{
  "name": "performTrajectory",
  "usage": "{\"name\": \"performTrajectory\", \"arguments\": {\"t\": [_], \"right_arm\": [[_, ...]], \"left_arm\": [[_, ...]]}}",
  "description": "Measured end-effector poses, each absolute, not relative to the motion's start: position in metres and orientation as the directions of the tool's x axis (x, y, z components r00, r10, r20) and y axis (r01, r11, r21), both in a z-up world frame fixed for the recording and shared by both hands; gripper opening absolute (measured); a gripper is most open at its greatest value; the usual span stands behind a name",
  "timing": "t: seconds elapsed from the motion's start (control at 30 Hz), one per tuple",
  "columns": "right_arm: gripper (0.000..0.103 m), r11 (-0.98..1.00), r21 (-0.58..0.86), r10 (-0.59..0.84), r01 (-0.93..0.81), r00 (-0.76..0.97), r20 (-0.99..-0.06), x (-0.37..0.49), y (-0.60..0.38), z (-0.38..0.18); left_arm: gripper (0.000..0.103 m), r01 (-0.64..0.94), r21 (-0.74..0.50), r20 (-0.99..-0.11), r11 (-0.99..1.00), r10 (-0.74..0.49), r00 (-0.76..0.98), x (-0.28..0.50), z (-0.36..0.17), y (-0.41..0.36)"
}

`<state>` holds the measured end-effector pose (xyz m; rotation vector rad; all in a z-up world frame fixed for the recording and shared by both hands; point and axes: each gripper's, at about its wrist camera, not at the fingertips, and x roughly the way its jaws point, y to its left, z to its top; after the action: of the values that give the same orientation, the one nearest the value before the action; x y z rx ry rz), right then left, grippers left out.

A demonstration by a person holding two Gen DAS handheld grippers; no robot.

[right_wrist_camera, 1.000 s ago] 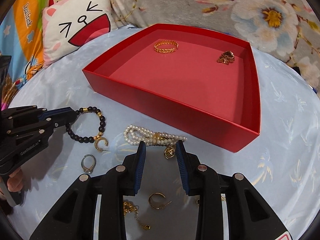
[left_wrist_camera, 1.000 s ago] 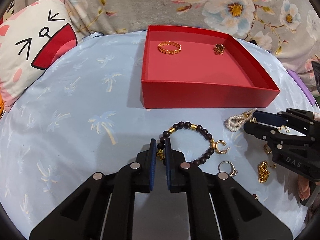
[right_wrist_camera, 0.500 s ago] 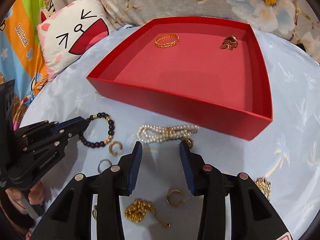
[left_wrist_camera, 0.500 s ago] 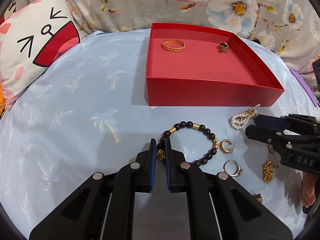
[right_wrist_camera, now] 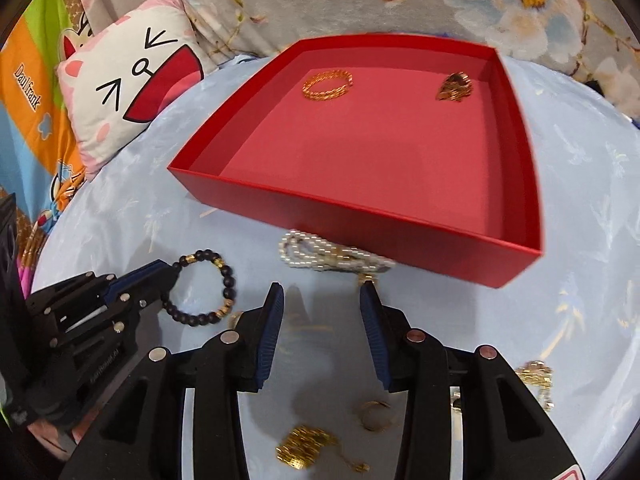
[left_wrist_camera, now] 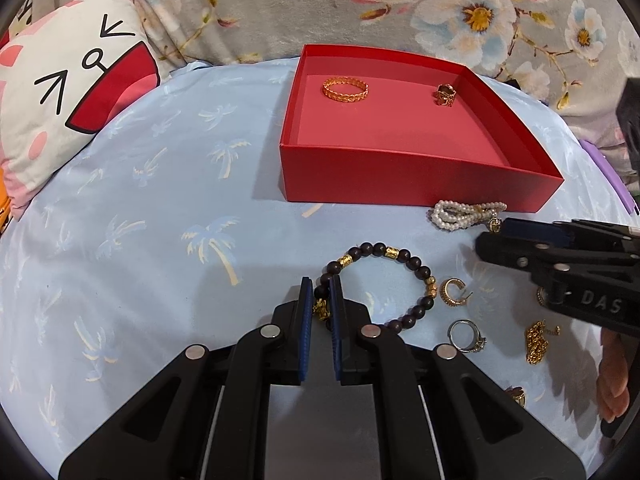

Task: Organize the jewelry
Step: 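Grasp the pearl bracelet with the right tool while the left tool holds the bead bracelet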

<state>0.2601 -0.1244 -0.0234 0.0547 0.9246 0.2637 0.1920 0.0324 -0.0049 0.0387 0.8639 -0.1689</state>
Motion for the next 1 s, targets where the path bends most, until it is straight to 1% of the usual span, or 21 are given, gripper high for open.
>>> {"name": "performTrajectory", "arguments": {"t": [0.07,0.13,0.23,0.37,0.43,0.5,0.6,0.77,0.87,0.9,1.0], "right_arm": [[0.042,0.973,0.127,0.219,-0.190,0.607,-0.764,0.259,-0.132,-0.021],[0.045,0.969,0.140,0.237,-0.202,0.613,-0.754,0.264,-0.139,-0.021],[0.045,0.957,0.160,0.277,-0.243,0.595,-0.755,0.272,-0.140,-0.025],[0.046,0.942,0.102,0.280,-0.319,0.586,-0.760,0.272,-0.126,-0.028],[0.042,0.922,0.114,0.314,-0.370,0.542,-0.779,0.266,-0.118,-0.029],[0.042,0.905,0.122,0.344,-0.408,0.532,-0.774,0.255,-0.114,-0.025],[0.042,0.917,0.045,0.290,-0.396,0.587,-0.756,0.249,-0.110,-0.018],[0.042,0.920,0.039,0.275,-0.390,0.572,-0.773,0.264,-0.101,-0.027],[0.023,0.919,0.009,0.254,-0.393,0.575,-0.778,0.266,-0.094,-0.030],[0.012,0.917,0.009,0.257,-0.399,0.572,-0.779,0.266,-0.094,-0.029],[0.012,0.919,0.033,0.270,-0.392,0.568,-0.777,0.262,-0.097,-0.028]], "left_arm": [[0.008,0.163,-0.032,-0.759,0.986,-0.130,0.638,0.192,-0.005,0.032],[0.008,0.162,-0.023,-0.757,0.987,-0.123,0.641,0.191,-0.005,0.031],[0.008,0.161,-0.025,-0.757,0.987,-0.124,0.641,0.191,-0.004,0.031],[0.008,0.162,-0.021,-0.756,0.987,-0.122,0.643,0.191,-0.004,0.030],[0.008,0.162,-0.025,-0.756,0.986,-0.125,0.642,0.191,-0.004,0.030],[0.008,0.161,-0.033,-0.757,0.986,-0.130,0.640,0.192,-0.004,0.032],[0.008,0.160,-0.031,-0.757,0.987,-0.128,0.641,0.192,-0.004,0.031],[0.008,0.159,-0.028,-0.756,0.987,-0.125,0.642,0.191,-0.004,0.030],[0.008,0.160,-0.028,-0.756,0.987,-0.125,0.642,0.191,-0.004,0.030],[0.008,0.160,-0.029,-0.756,0.987,-0.127,0.642,0.191,-0.004,0.030],[0.008,0.167,-0.041,-0.757,0.985,-0.140,0.639,0.191,-0.003,0.029]]}}
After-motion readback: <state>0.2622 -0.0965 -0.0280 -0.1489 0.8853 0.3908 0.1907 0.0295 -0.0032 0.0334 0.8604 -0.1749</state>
